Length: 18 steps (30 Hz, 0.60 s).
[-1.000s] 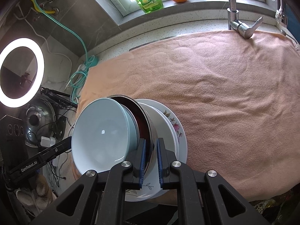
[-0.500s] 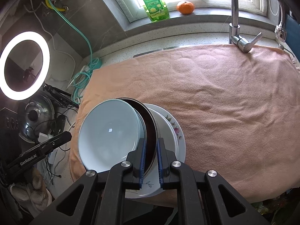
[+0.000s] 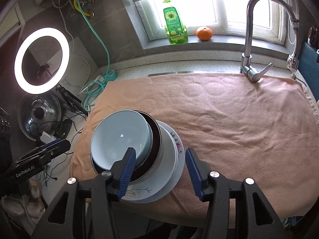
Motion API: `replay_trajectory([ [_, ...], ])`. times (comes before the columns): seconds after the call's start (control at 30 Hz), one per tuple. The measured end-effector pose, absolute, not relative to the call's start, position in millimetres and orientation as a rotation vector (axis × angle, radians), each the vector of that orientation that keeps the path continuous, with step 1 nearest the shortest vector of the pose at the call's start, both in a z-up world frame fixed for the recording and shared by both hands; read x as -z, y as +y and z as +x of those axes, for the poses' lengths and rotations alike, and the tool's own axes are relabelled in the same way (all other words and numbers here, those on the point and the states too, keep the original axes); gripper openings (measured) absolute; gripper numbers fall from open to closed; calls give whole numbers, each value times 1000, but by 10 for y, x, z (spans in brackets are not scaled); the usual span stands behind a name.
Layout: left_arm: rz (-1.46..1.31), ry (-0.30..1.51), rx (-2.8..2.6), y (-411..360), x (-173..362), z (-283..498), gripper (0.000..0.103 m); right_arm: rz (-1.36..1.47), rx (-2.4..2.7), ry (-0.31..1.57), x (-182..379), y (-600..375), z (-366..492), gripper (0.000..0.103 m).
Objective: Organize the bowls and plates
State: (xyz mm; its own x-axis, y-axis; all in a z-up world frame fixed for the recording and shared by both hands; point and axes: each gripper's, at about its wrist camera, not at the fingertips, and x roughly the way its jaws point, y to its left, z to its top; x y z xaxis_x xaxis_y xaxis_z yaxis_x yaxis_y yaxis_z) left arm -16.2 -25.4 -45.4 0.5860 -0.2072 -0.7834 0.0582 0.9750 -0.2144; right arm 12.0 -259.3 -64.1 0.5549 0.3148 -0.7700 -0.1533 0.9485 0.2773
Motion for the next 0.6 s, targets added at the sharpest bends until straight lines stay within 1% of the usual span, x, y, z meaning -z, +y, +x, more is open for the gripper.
replay_trajectory([
  [0.03,-167,925,152,-272,432,-206,66,178,-277,926,607,-2596,67,59],
  [0.07,-164,918,148,-292,408,-246,68,170,-274,908,575,-2596,11,59],
  [0.1,-159,910,140,-313,386,-284,75,162,-272,892,546,-2588,-44,59],
  [0.13,-153,902,132,-337,367,-321,79,154,-273,879,522,-2580,-99,60],
  [0.17,-148,892,126,-355,347,-363,79,145,-275,869,506,-2572,-147,61],
  [0.23,-141,873,111,-372,312,-438,79,124,-287,850,480,-2536,-229,74],
  [0.27,-137,869,104,-375,299,-468,79,116,-290,834,470,-2521,-275,75],
  [0.6,-139,860,58,-321,209,-640,79,118,-291,780,345,-2498,-455,75],
])
